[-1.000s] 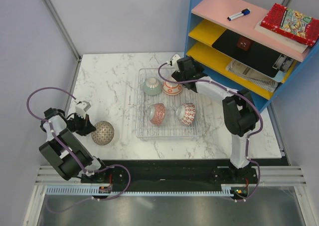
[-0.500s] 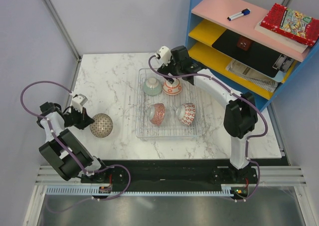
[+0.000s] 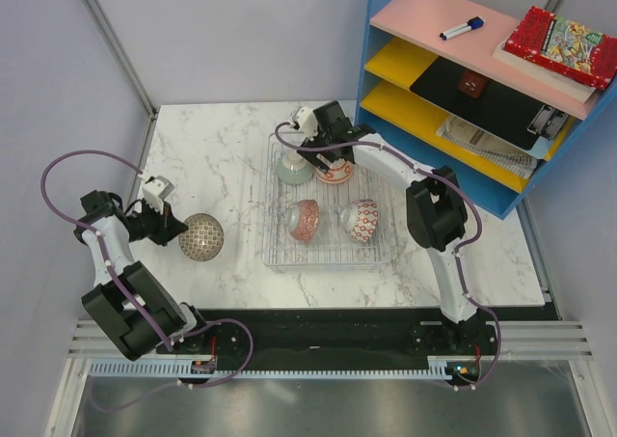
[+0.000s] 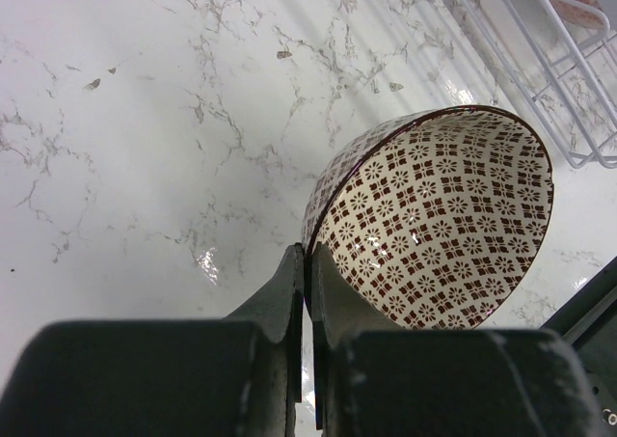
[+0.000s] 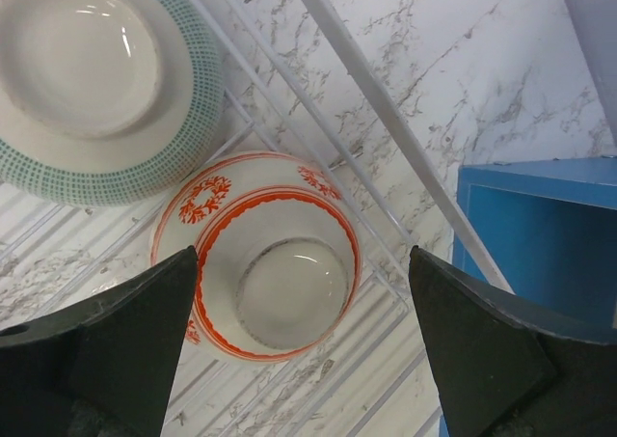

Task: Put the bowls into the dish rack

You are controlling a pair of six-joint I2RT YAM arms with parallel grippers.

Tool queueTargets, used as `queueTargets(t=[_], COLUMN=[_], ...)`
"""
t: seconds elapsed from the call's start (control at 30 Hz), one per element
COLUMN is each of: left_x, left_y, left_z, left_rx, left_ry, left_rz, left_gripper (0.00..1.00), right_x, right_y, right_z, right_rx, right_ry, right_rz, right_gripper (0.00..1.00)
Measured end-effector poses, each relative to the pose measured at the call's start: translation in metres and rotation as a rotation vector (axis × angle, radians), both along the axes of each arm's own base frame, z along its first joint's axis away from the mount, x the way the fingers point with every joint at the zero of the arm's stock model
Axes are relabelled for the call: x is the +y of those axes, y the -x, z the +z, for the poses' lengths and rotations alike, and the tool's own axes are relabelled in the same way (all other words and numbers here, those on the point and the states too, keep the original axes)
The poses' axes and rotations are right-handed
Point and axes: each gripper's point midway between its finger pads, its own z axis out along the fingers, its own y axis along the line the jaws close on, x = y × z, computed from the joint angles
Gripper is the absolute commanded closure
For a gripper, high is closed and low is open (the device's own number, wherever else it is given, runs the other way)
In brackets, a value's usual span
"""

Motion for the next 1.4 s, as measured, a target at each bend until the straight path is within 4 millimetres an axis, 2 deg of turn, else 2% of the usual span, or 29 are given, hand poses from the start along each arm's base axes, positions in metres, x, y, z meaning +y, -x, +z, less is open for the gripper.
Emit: queueTargets(t=[0.37, 0.5, 0.8, 1.13, 1.4], left_x=[0.000, 0.000, -0.001, -0.001, -0.002], left_y=[0.000, 0.001, 0.001, 0.001, 0.002], left_z=[0.000, 0.003, 0.007, 0.009, 0.010], left_rx=[0.001, -0.009, -0.025, -0.034, -0.037], left_ry=[0.000, -0.008, -0.021, -0.028, -0.030], left_rz=[0.000, 0.000, 0.000, 0.000, 0.000], left_gripper=[0.98, 0.98, 0.98, 0.98, 0.98], right_x=[-0.008, -0.017, -0.042, -0.054, -0.079], right_y=[-0.005, -0.005, 0.010, 0.021, 0.017], right_z=[-0.008, -0.008, -0.022, -0.022, -0.016], right_rx=[-0.100, -0.115, -0.006, 0.062, -0.009], right_ry=[0.065, 0.085, 0.103, 0.061, 0.141], right_rz=[-0.092, -0.125, -0.159, -0.206, -0.283], right_gripper=[0.03, 0.03, 0.03, 0.04, 0.04])
